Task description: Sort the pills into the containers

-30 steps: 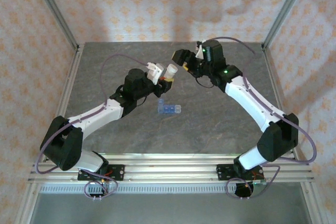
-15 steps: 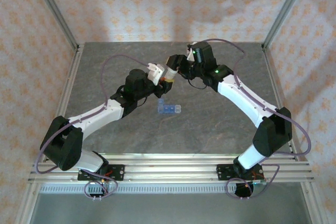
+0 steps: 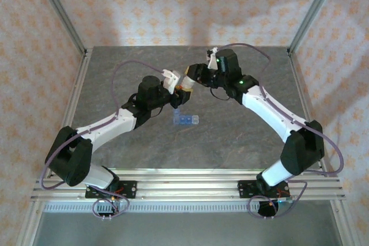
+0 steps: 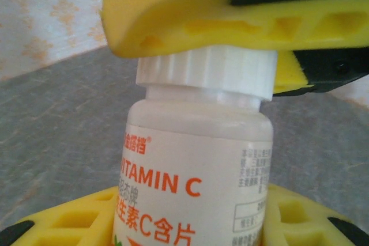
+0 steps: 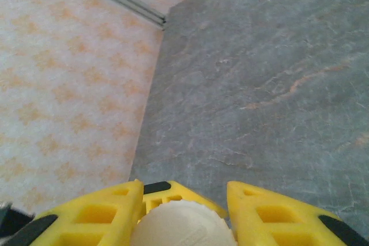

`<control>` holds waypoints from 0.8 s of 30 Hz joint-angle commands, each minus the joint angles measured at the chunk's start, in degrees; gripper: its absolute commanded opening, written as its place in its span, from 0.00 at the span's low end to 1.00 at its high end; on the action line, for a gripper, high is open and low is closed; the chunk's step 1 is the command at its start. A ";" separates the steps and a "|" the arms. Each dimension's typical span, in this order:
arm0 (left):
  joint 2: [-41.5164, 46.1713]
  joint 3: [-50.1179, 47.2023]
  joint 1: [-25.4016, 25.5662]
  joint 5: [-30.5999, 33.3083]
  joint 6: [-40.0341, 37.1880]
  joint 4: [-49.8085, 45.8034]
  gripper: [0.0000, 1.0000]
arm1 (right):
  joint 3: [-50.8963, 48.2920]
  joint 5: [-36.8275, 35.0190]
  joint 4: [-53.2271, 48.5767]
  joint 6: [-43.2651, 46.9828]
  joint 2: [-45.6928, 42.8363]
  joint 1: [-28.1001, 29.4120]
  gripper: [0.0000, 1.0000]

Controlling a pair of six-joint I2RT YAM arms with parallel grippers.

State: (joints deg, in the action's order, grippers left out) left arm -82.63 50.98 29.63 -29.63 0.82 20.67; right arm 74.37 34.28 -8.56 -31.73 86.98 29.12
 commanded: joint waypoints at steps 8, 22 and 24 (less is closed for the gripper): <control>1.53 0.72 -2.56 -11.06 9.27 9.19 0.00 | -4.02 12.01 10.20 5.52 -2.60 -4.71 0.48; 1.29 -0.31 -0.90 7.07 -5.12 0.96 0.00 | 1.31 -3.74 -4.75 -6.92 -3.47 -4.71 0.82; 1.29 -0.43 -0.26 8.28 -6.40 0.43 0.00 | 0.84 -3.59 -2.97 -9.13 -3.11 -4.41 0.83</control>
State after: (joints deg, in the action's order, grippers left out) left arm -82.63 50.89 28.32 -25.80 -1.23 22.04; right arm 74.26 33.41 -10.28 -36.18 83.11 24.53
